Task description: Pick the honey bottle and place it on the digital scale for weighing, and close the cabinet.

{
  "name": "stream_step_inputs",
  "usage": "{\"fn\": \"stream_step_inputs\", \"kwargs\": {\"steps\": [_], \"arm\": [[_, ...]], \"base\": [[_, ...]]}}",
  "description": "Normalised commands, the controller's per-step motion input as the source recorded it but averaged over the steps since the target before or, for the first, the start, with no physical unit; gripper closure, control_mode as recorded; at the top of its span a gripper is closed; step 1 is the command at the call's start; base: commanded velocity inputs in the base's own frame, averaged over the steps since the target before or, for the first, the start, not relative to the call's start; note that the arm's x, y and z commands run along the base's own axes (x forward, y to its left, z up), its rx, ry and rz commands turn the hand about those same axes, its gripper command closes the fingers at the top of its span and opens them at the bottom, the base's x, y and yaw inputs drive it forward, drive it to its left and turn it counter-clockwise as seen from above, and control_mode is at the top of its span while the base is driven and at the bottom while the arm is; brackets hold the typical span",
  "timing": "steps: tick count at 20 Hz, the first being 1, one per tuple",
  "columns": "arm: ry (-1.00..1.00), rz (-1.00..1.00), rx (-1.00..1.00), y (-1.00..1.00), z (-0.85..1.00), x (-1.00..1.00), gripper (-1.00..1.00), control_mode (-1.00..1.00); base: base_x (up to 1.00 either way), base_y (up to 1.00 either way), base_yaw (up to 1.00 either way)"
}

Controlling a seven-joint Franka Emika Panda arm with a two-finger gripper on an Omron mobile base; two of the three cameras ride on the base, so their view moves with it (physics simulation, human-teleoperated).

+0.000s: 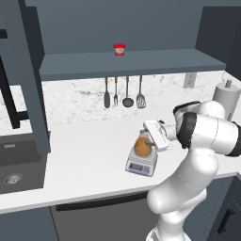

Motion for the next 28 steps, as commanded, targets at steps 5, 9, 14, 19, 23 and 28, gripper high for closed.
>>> {"fn": "stream_step_inputs", "kwargs": {"steps": [5, 9, 14, 19, 23, 28], "arm": [[0.0, 0.01, 0.0, -0.03, -0.08, -0.02, -1.0, -1.0], [0.0, 0.03, 0.0, -0.02, 0.0, -0.07, -1.0, -1.0], [-0.05, 0.02, 0.0, 0.0, 0.0, -0.16, -1.0, -1.0], [-0.12, 0.0, 0.0, -0.05, 0.16, -0.38, -1.0, -1.0], [-0.18, 0.0, 0.0, 0.0, 0.3, -0.51, -1.0, -1.0], [-0.08, -0.01, 0.0, 0.0, 0.08, -0.15, -1.0, -1.0]], "base": [[0.0, 0.0, 0.0], [0.0, 0.0, 0.0], [0.0, 0.0, 0.0], [0.0, 0.0, 0.0], [0.0, 0.0, 0.0], [0.0, 0.0, 0.0]]}}
